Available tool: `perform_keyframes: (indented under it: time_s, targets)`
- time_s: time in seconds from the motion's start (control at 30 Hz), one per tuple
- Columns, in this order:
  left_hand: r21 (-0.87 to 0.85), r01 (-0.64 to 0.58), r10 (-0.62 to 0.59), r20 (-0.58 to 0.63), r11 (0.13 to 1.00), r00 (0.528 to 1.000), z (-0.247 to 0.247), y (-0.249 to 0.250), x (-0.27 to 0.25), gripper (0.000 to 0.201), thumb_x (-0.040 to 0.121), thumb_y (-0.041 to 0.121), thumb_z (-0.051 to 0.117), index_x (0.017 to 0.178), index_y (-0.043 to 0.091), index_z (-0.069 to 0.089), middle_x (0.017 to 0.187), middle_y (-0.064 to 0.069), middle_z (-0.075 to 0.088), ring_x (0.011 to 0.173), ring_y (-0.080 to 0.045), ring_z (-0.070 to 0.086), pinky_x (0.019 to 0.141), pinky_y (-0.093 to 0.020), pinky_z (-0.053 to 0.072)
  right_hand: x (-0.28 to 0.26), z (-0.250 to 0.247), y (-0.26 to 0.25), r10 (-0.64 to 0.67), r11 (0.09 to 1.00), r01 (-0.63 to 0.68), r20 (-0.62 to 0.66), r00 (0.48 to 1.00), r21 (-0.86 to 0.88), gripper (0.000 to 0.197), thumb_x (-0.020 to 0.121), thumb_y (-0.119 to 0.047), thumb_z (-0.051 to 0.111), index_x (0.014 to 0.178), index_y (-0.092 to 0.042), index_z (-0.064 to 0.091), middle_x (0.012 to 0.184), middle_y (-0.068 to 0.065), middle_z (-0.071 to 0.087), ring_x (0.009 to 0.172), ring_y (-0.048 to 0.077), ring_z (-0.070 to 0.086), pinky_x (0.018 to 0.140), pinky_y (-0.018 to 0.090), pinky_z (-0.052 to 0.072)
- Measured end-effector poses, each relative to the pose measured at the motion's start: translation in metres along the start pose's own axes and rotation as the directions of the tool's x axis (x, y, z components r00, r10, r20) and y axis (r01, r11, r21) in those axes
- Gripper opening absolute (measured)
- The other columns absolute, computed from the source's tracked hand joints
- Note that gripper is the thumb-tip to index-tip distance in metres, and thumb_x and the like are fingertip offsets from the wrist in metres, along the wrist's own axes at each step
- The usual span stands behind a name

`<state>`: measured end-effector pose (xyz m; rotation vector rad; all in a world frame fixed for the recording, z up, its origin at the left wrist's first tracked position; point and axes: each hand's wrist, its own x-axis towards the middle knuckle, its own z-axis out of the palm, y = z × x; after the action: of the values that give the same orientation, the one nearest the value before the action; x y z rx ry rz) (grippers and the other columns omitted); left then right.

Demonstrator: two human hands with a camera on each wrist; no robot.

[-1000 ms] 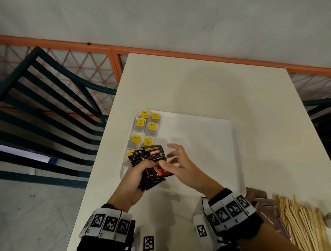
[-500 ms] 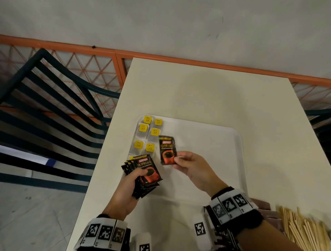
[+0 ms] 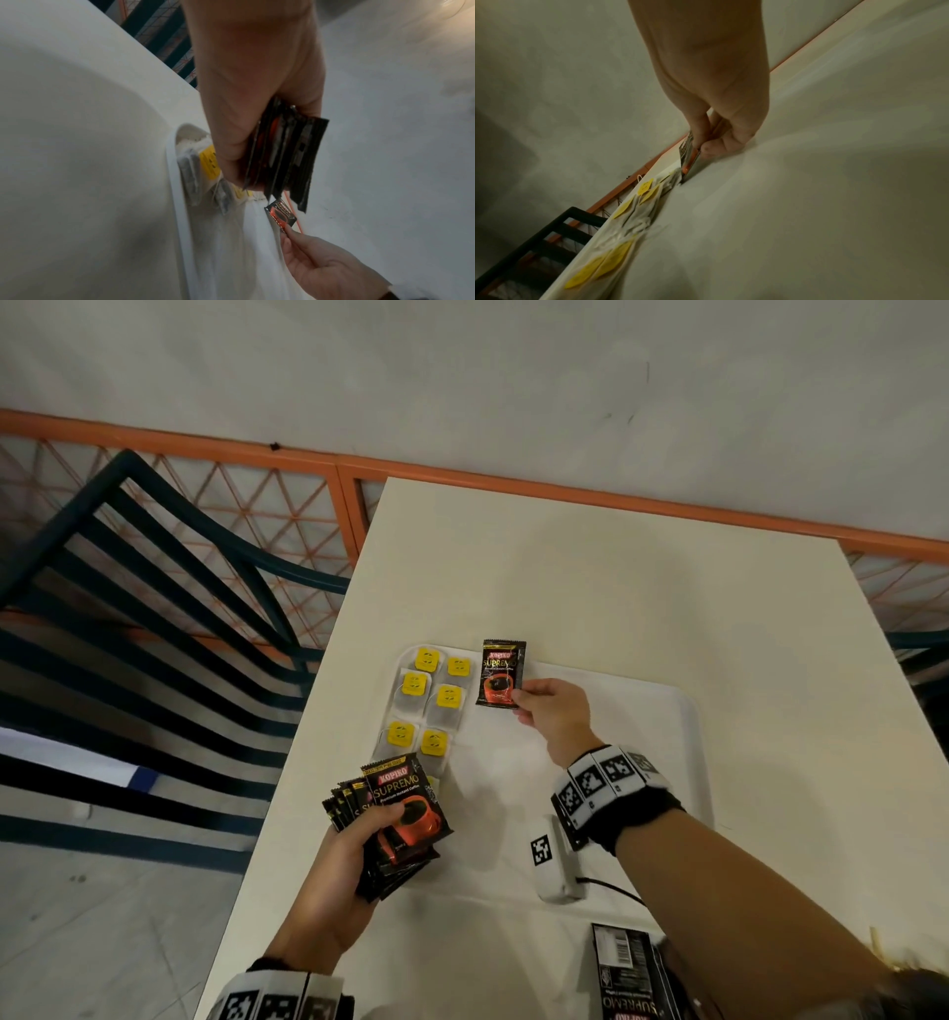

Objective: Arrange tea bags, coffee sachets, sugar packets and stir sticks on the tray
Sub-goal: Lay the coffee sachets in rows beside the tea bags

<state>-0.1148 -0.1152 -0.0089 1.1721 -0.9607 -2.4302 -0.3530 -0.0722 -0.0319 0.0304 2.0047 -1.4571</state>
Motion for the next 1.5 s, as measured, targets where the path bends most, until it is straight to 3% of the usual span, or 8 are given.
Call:
perform_keyframes:
  time_s: [0.17,0.33,0.63,0.77,0.93,1.13,1.3,1.5]
  targets:
    - [-0.017,0.011,-0.012,-0.021,1.000,1.000,-0.003,-0.003,0.001,0.041,0.068,0.013,0.058,0.109,0.015,0.060,0.091,-0.013,0.074,0.085,-0.030,0.068,0.060,-0.036,0.059,0.010,0.006,0.004,-0.096,0.988,0.087,-0.063,0.993,-0.129,0.017,0.080,-0.003,0.068,0.071,-0.013,0.056,0.071,0.007,0.062,0.053,0.012,0.056,0.048,0.014,0.050]
    - [-0.023,0.014,-0.015,-0.029,1.000,0.999,-0.002,-0.003,0.003,0.037,0.071,0.012,0.057,0.108,0.013,0.061,0.086,-0.013,0.074,0.074,-0.027,0.071,0.055,-0.034,0.058,0.015,0.013,0.007,-0.180,0.944,0.146,-0.092,0.979,-0.296,0.026,0.078,-0.009,0.070,0.065,-0.020,0.050,0.079,0.011,0.064,0.064,0.020,0.060,0.061,0.029,0.049]
    - [-0.022,0.013,-0.013,-0.017,1.000,1.000,0.003,-0.004,0.004,0.037,0.069,0.013,0.058,0.106,0.014,0.061,0.085,-0.011,0.074,0.076,-0.027,0.070,0.061,-0.037,0.058,0.010,0.016,0.010,-0.234,0.906,0.190,-0.075,0.969,-0.379,0.014,0.081,-0.011,0.068,0.087,-0.010,0.055,0.096,0.014,0.067,0.079,0.017,0.053,0.056,0.018,0.037]
    - [-0.007,0.014,-0.014,0.002,1.000,1.000,0.007,-0.003,0.004,0.035,0.071,0.013,0.058,0.106,0.013,0.062,0.086,-0.012,0.074,0.073,-0.025,0.071,0.059,-0.035,0.059,0.003,0.011,0.008,-0.268,0.899,0.223,-0.071,0.961,-0.376,0.019,0.084,-0.014,0.065,0.098,-0.004,0.058,0.093,0.012,0.066,0.078,0.017,0.054,0.068,0.024,0.043]
    - [0.022,-0.006,0.005,0.027,1.000,1.000,0.017,0.001,0.007,0.036,0.072,0.014,0.059,0.108,0.014,0.061,0.087,-0.010,0.074,0.072,-0.022,0.072,0.055,-0.031,0.057,-0.035,0.004,0.002,-0.160,0.853,0.260,0.248,0.955,-0.453,0.018,0.089,-0.031,0.056,0.091,-0.014,0.060,0.079,-0.001,0.061,0.068,0.013,0.054,0.063,0.021,0.042]
    - [0.038,-0.024,0.023,0.021,0.999,1.000,0.029,0.005,0.011,0.042,0.070,0.021,0.063,0.112,0.016,0.061,0.096,-0.014,0.073,0.080,-0.026,0.071,0.058,-0.033,0.058,-0.080,-0.017,0.000,0.124,0.890,0.203,0.643,0.756,-0.409,0.025,0.090,-0.036,0.055,0.098,-0.014,0.062,0.081,-0.005,0.063,0.069,0.008,0.059,0.057,0.018,0.043]
    - [0.030,0.020,-0.022,0.041,0.999,0.999,0.030,0.002,0.009,0.039,0.076,0.028,0.059,0.113,0.015,0.062,0.104,-0.017,0.070,0.088,-0.029,0.070,0.060,-0.034,0.058,-0.085,-0.024,0.013,0.061,0.953,0.131,0.593,0.803,-0.274,0.019,0.083,-0.014,0.066,0.099,-0.003,0.063,0.074,0.004,0.062,0.061,0.009,0.058,0.056,0.017,0.047]
    - [-0.046,0.073,-0.068,0.111,0.996,0.991,0.025,0.000,0.008,0.031,0.080,0.010,0.047,0.107,0.006,0.061,0.088,-0.016,0.072,0.071,-0.025,0.070,0.057,-0.034,0.058,-0.079,-0.033,0.021,0.069,0.986,0.026,0.534,0.843,-0.168,0.017,0.082,-0.007,0.067,0.097,0.000,0.063,0.074,0.008,0.065,0.058,0.008,0.063,0.059,0.017,0.052]
